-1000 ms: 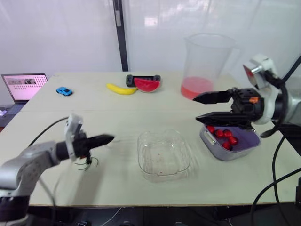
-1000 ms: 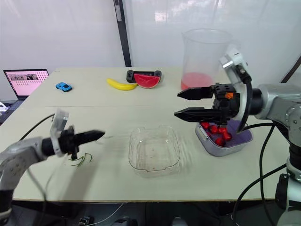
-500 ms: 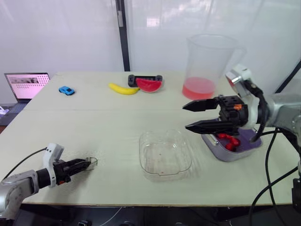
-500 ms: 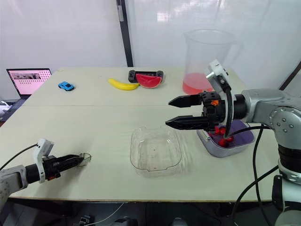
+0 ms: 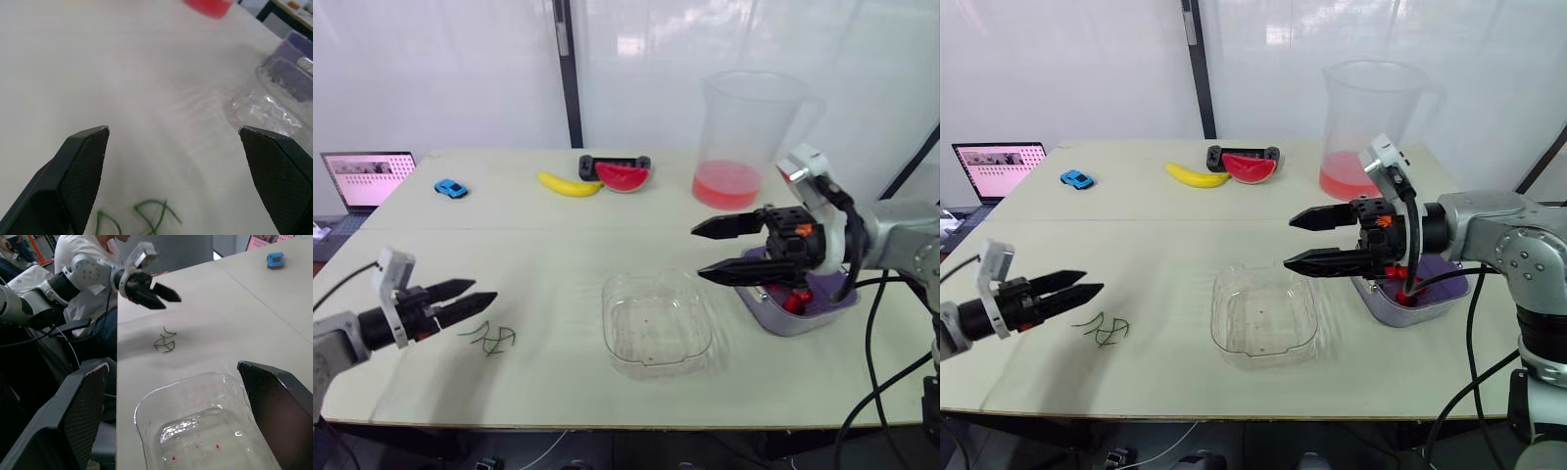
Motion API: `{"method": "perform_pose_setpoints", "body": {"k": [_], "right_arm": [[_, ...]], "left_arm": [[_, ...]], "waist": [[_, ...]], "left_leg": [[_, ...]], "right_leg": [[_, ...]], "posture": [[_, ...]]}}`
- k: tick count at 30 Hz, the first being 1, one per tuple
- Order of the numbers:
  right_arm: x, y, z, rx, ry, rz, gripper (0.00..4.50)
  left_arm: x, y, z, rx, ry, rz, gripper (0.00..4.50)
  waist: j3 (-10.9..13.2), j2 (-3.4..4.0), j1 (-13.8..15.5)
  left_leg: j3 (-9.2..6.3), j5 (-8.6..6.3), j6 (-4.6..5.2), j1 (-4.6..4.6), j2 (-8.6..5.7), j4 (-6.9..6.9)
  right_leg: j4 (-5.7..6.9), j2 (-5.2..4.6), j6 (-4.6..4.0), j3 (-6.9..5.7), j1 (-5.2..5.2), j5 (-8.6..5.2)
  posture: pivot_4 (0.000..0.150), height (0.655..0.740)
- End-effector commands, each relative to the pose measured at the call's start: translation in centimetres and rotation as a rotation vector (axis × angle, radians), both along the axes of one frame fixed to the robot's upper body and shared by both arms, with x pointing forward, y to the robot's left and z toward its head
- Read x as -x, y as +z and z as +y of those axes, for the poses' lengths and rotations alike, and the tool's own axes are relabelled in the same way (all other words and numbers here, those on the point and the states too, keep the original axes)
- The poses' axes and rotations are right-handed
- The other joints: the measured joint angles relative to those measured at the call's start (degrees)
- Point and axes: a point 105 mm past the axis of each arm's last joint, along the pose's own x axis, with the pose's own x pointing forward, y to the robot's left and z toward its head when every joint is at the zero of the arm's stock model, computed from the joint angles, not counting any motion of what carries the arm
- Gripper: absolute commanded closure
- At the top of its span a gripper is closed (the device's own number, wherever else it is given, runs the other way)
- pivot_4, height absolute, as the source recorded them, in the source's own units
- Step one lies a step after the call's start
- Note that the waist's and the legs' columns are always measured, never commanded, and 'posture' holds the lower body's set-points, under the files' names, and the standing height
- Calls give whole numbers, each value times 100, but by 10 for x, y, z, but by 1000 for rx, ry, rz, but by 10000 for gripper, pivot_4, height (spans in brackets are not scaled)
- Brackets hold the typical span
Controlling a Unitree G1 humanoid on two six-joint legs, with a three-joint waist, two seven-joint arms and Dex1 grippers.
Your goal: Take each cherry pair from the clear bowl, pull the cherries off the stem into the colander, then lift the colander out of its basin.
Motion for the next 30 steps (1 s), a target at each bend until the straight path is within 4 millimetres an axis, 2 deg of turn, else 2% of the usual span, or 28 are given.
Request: {"method": "perform_pose_setpoints", "body": {"k": [1,7,12,18,22,24,30], "right_arm": [[0,6,-8,17,-50,-50,0],[-7,-2,-23,60,-181,-63,0],[0,-4,-42,109,-296,-63,0],[17,-24,-74,234,-490,-10,0],[35,-41,-112,328,-681,41,0],[45,-51,-130,390,-758,63,0],[77,-67,-156,517,-866,131,0]], "left_arm": [[6,42,-26,-106,-169,-162,422],[7,50,-60,-226,-389,-205,422],[7,52,-93,-227,-561,-240,422],[12,57,-123,-200,-748,-262,422],[12,60,-139,-176,-853,-272,422],[10,59,-145,-171,-882,-281,422],[9,58,-152,-149,-922,-295,422]], "waist": [[0,-2,10],[0,2,-10],[2,1,2],[2,0,12],[2,0,20],[1,-1,25],[1,-1,10]], "left_leg": [[-1,0,0,-1,0,0],[3,0,0,-1,-3,-2],[3,0,0,-5,-5,-1],[6,0,1,-6,-10,6],[10,-1,3,-7,-14,9],[10,-2,5,-6,-15,12],[12,-3,6,12,-15,12]], "right_leg": [[-1,0,0,-1,1,0],[-3,3,0,1,1,0],[1,8,0,0,-2,0],[-1,9,1,-3,7,0],[-1,11,1,-8,11,0],[-1,12,1,-11,16,0],[1,19,2,-8,31,-1]], "posture": [[1500,7400],[1500,7400],[1500,7400],[1500,7400],[1500,7400],[1500,7400],[1500,7400]]}}
